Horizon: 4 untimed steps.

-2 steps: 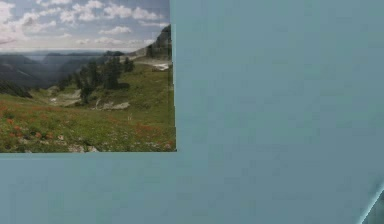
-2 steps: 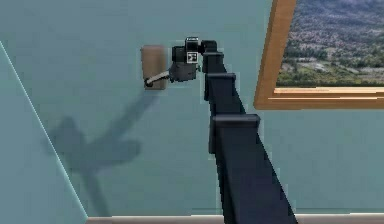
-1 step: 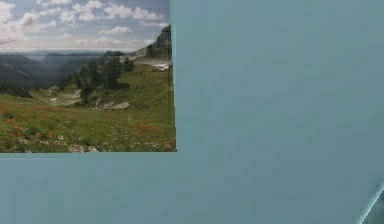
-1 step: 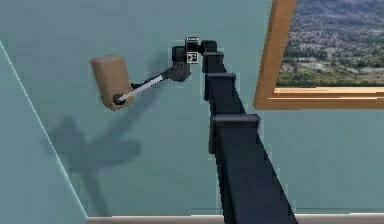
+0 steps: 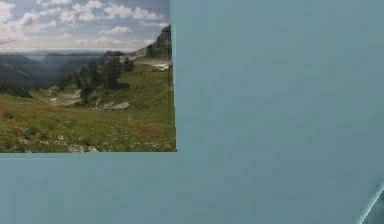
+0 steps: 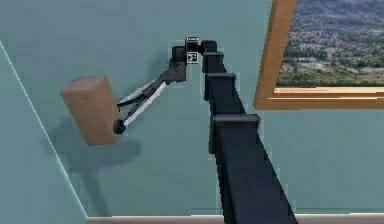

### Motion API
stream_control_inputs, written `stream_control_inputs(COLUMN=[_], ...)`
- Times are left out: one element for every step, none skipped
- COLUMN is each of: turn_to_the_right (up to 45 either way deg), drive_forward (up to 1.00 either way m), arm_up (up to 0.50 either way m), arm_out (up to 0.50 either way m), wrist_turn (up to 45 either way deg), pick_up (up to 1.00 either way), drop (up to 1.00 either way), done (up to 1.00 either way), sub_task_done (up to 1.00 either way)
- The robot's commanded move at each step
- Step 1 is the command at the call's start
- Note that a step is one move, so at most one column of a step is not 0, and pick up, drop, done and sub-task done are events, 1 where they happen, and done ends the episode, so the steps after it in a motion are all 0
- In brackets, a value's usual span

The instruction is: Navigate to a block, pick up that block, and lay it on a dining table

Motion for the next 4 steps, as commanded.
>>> stream_control_inputs(turn_to_the_right=[0.0,0.0,-45.0,-45.0], drive_forward=[0.00,0.00,0.00,0.00], arm_up=[0.00,0.00,0.00,0.00], arm_out=[0.00,-0.46,0.00,0.00], wrist_turn=[-12.0,0.0,0.0,0.0], pick_up=[0.00,0.00,0.00,0.00], drop=[0.00,0.00,0.00,0.00], done=[0.00,0.00,0.00,0.00], sub_task_done=[0.00,0.00,0.00,0.00])
